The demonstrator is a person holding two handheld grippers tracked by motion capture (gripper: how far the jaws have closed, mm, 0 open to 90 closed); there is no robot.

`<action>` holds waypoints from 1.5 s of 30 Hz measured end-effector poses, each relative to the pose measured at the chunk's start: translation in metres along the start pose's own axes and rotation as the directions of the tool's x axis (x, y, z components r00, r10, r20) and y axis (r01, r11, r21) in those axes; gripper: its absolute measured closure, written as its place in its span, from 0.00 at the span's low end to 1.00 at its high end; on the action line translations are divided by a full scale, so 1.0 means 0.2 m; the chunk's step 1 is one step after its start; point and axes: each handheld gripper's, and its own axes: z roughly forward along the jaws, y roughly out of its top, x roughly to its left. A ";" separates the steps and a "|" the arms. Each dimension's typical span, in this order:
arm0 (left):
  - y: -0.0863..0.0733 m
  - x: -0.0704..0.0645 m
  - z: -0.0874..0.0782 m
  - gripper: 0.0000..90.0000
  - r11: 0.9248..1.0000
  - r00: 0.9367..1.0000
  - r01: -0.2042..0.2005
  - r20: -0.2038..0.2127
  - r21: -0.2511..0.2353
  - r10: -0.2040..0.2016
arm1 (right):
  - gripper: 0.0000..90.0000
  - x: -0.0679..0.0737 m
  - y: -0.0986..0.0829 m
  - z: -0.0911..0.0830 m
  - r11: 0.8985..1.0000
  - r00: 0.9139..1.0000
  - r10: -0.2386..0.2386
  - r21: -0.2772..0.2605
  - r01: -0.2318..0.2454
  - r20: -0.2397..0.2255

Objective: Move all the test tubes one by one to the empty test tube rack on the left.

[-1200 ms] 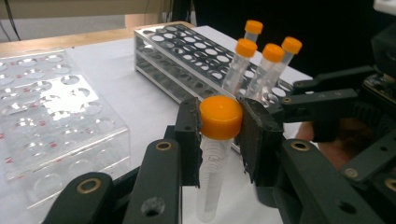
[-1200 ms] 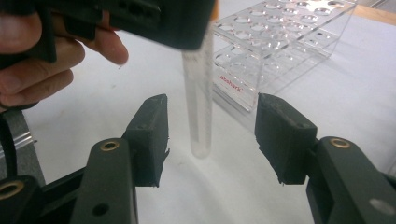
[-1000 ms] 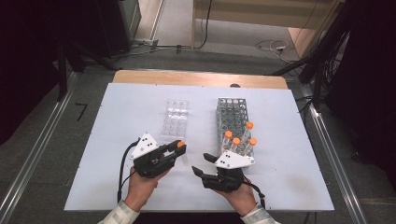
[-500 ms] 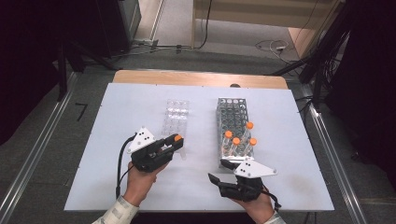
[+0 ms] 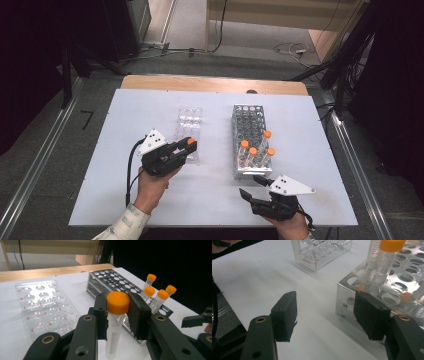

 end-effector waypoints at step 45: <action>0.22 0.13 0.16 0.78 0.999 0.989 -0.023 -0.150 -0.033 0.017 | 0.38 -0.02 0.00 -0.01 1.000 1.000 0.021 -0.011 -0.021 0.001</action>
